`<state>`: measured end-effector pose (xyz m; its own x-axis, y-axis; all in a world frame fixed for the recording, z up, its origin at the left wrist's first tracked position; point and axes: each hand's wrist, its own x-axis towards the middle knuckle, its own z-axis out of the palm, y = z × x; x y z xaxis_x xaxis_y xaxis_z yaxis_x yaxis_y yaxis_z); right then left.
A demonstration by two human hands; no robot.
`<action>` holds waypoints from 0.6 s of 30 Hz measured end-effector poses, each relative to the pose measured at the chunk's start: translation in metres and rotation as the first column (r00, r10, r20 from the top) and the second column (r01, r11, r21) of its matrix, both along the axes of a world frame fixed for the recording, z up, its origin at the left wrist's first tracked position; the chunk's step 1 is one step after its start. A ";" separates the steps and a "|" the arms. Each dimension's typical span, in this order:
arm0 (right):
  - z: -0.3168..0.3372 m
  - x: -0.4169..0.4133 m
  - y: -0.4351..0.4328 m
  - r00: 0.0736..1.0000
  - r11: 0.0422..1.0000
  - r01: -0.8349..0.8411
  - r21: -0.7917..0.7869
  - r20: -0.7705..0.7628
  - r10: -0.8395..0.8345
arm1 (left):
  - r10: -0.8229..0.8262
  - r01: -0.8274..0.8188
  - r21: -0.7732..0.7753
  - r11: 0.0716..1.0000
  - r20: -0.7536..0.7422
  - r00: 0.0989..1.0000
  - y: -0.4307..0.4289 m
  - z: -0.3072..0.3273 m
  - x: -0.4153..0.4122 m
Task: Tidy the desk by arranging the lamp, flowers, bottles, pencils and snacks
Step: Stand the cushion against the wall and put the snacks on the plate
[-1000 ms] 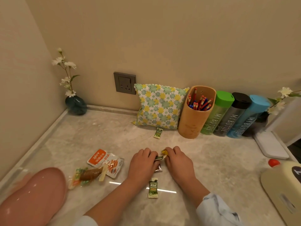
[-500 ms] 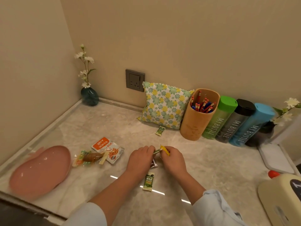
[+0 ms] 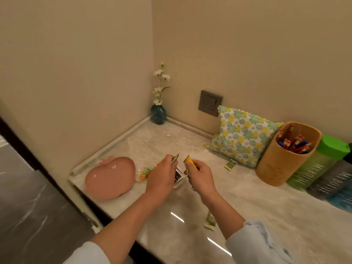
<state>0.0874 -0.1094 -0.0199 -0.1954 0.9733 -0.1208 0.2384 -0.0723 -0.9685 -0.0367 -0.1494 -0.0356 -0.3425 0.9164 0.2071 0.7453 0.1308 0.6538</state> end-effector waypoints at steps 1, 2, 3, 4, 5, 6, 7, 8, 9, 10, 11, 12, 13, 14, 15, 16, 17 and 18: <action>0.002 -0.015 -0.003 1.000 1.000 -0.020 0.004 -0.008 0.020 | 0.028 -0.028 0.005 1.000 0.015 0.999 -0.006 0.002 -0.015; 0.002 -0.031 -0.005 0.999 0.999 -0.040 0.012 -0.015 0.040 | 0.055 -0.055 0.010 0.998 0.026 0.998 -0.012 0.004 -0.031; 0.002 -0.048 -0.008 0.998 0.998 -0.059 0.018 -0.016 0.059 | 0.082 -0.082 0.016 0.996 0.028 0.996 -0.018 0.004 -0.048; 0.001 -0.065 -0.011 0.997 0.997 -0.075 0.021 -0.012 0.075 | 0.107 -0.108 0.018 0.994 0.020 0.994 -0.025 0.004 -0.064; 0.001 -0.081 -0.014 0.996 0.996 -0.092 0.021 -0.004 0.092 | 0.131 -0.132 0.021 0.991 0.008 0.991 -0.031 0.004 -0.079; -0.001 -0.096 -0.017 0.994 0.994 -0.109 0.022 0.004 0.109 | 0.155 -0.155 0.026 0.988 -0.004 0.988 -0.038 0.003 -0.094; -0.002 -0.111 -0.019 0.992 0.992 -0.125 0.023 0.010 0.125 | 0.177 -0.177 0.036 0.984 -0.020 0.984 -0.043 0.001 -0.108; -0.004 -0.125 -0.022 0.990 0.990 -0.139 0.028 0.020 0.138 | 0.199 -0.197 0.042 0.980 -0.054 0.979 -0.048 -0.001 -0.122; -0.006 -0.138 -0.023 0.988 0.988 -0.149 0.034 0.041 0.148 | 0.223 -0.221 0.032 0.975 -0.099 0.970 -0.052 -0.004 -0.136; -0.008 -0.150 -0.025 0.985 0.986 -0.160 0.043 0.072 0.157 | 0.242 -0.244 0.001 0.970 -0.134 0.961 -0.055 -0.006 -0.148; -0.010 -0.162 -0.026 0.981 0.984 -0.170 0.053 0.105 0.164 | 0.245 -0.252 -0.040 0.967 -0.140 0.959 -0.058 -0.010 -0.161; -0.013 -0.169 -0.027 0.975 0.981 -0.181 0.066 0.139 0.171 | 0.227 -0.236 -0.083 0.968 -0.112 0.967 -0.058 -0.013 -0.168; -0.016 -0.177 -0.028 0.968 0.978 -0.194 0.081 0.179 0.177 | 0.200 -0.208 -0.120 0.971 -0.074 0.977 -0.059 -0.017 -0.175; -0.018 -0.183 -0.029 0.956 0.973 -0.211 0.096 0.226 0.185 | 0.177 -0.182 -0.150 0.972 -0.044 0.983 -0.060 -0.019 -0.182; -0.020 -0.188 -0.030 0.941 0.967 -0.231 0.109 0.278 0.193 | 0.159 -0.164 -0.175 0.971 -0.043 0.986 -0.059 -0.020 -0.187; -0.022 -0.191 -0.031 0.920 0.960 -0.254 0.121 0.335 0.201 | 0.144 -0.154 -0.188 0.970 -0.070 0.987 -0.059 -0.021 -0.192; -0.022 -0.194 -0.032 0.894 0.953 -0.274 0.129 0.400 0.203 | 0.128 -0.149 -0.191 0.970 -0.122 0.984 -0.058 -0.022 -0.197; -0.023 -0.196 -0.032 0.865 0.949 -0.287 0.134 0.462 0.196 | 0.113 -0.146 -0.185 0.972 -0.180 0.977 -0.058 -0.022 -0.200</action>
<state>-0.1083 -0.1418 -0.0427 -0.3985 0.9148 -0.0657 0.6258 0.2188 -0.7487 -0.2370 -0.2077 -0.0577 -0.4368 0.8948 0.0924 0.8097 0.3463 0.4738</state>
